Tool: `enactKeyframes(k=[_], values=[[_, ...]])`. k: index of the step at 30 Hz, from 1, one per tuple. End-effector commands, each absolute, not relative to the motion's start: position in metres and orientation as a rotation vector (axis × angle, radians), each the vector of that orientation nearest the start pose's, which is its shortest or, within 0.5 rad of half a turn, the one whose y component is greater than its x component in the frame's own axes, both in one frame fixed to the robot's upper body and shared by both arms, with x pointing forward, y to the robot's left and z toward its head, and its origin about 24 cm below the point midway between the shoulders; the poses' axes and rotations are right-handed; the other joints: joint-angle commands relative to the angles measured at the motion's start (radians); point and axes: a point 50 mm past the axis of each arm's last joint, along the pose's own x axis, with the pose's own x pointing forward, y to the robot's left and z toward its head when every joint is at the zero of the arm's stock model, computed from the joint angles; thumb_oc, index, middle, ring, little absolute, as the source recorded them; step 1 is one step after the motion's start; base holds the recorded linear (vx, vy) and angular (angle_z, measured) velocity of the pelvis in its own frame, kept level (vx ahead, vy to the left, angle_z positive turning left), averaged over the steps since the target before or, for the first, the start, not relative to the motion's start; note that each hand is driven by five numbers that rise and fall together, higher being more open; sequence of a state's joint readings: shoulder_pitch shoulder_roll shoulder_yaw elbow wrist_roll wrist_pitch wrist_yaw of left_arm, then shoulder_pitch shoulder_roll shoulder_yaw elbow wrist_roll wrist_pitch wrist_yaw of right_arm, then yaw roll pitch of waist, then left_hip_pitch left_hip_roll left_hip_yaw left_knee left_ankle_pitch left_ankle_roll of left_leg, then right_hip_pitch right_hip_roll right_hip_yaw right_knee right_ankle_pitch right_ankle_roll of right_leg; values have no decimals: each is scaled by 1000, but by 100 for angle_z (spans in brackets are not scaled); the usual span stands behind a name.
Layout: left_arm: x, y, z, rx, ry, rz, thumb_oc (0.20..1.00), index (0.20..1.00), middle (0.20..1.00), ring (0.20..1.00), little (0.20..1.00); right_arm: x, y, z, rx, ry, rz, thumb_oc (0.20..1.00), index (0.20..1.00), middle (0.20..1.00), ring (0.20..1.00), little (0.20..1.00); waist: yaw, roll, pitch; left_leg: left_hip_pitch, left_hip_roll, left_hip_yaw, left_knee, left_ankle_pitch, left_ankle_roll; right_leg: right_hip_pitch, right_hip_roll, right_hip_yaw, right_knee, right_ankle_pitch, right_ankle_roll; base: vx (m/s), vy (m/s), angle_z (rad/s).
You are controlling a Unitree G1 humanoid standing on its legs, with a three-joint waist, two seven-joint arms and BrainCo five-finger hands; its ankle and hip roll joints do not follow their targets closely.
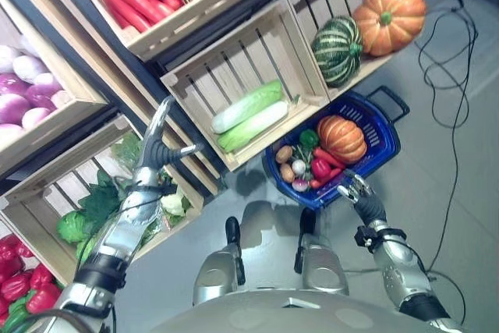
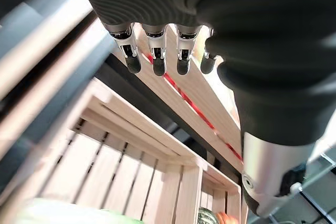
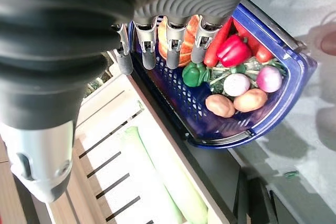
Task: Pick up fruits and vegetables into the basket
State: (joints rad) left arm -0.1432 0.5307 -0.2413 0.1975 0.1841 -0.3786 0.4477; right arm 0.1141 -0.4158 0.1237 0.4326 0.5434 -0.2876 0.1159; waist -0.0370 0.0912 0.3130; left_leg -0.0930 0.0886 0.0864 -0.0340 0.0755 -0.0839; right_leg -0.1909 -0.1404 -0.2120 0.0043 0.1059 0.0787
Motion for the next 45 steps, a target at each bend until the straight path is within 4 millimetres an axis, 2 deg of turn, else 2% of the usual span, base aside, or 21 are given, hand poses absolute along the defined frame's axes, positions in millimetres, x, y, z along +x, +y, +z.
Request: enactKeyframes(k=[1,2,6,7,11,16,20,24,34,35,40,45], values=[[285,198,115,752,-565,147,1000,1000,1000,1000,1000,219,-233,0,130,54,20,1000,1000,1000,1000,1000,-40,-46,44,-107,-18,4,110,-66,26,-94,-33,38,278,-203,26,-60,-7,-12],[286,198,115,752,-565,147,1000,1000,1000,1000,1000,219,-233,0,130,54,20,1000,1000,1000,1000,1000,-39,-46,43,-108,-18,5,110,-66,26,-96,-33,39,279,-204,26,-60,-16,-10],[308,191,137,857,-586,174,1000,1000,1000,1000,1000,229,-226,16,100,-1,62,1000,1000,1000,1000,1000,-67,-50,90,-176,-17,15,174,-68,25,-179,-32,54,367,-221,25,-32,-11,-2],[316,193,146,865,-576,193,1000,1000,1000,1000,1000,232,-225,21,88,-17,79,1000,1000,1000,1000,1000,-79,-49,103,-199,-12,21,187,-63,25,-204,-26,61,380,-218,22,-28,-10,-7],[330,196,157,888,-558,231,1000,1000,1000,1000,1000,239,-222,31,77,-43,104,1000,1000,1000,1000,1000,-99,-54,130,-238,-8,36,219,-65,25,-257,-19,76,429,-233,18,-18,-4,-5],[352,212,172,909,-482,334,1000,1000,1000,1000,1000,248,-218,50,58,-79,150,1000,1000,1000,1000,1000,-139,-52,168,-302,2,66,250,-55,22,-336,1,103,477,-241,12,-15,39,-8],[361,224,176,905,-430,393,1000,1000,1000,1000,1000,250,-218,55,48,-81,166,1000,1000,1000,1000,1000,-155,-48,182,-332,6,81,267,-51,20,-369,8,110,497,-245,5,-5,58,-9],[369,244,182,891,-363,508,1000,1000,1000,1000,1000,252,-218,62,27,-85,186,1000,1000,1000,1000,1000,-179,-42,202,-368,7,99,285,-44,16,-410,13,120,514,-247,-2,-4,103,-7],[366,304,185,745,-194,805,1000,1000,1000,1000,1000,254,-218,74,-19,-101,200,1000,1000,1000,1000,1000,-219,-37,207,-449,3,137,338,-53,6,-497,11,146,529,-247,-14,20,111,-5],[364,308,184,729,-179,827,1000,1000,1000,1000,1000,254,-218,74,-23,-97,199,1000,1000,1000,1000,1000,-224,-40,207,-443,-2,131,355,-85,-3,-491,7,155,545,-280,-7,100,109,-4],[359,324,187,671,-140,919,1000,1000,1000,1000,1000,255,-216,74,-26,-86,204,1000,1000,1000,1000,1000,-227,-42,207,-485,-5,139,386,-96,-2,-531,5,162,560,-281,-11,34,81,0],[358,329,185,685,-106,927,1000,1000,1000,1000,1000,256,-210,78,-17,-90,220,1000,1000,1000,1000,1000,-223,-44,207,-524,-10,139,418,-109,4,-564,6,169,571,-279,-11,11,38,2]])
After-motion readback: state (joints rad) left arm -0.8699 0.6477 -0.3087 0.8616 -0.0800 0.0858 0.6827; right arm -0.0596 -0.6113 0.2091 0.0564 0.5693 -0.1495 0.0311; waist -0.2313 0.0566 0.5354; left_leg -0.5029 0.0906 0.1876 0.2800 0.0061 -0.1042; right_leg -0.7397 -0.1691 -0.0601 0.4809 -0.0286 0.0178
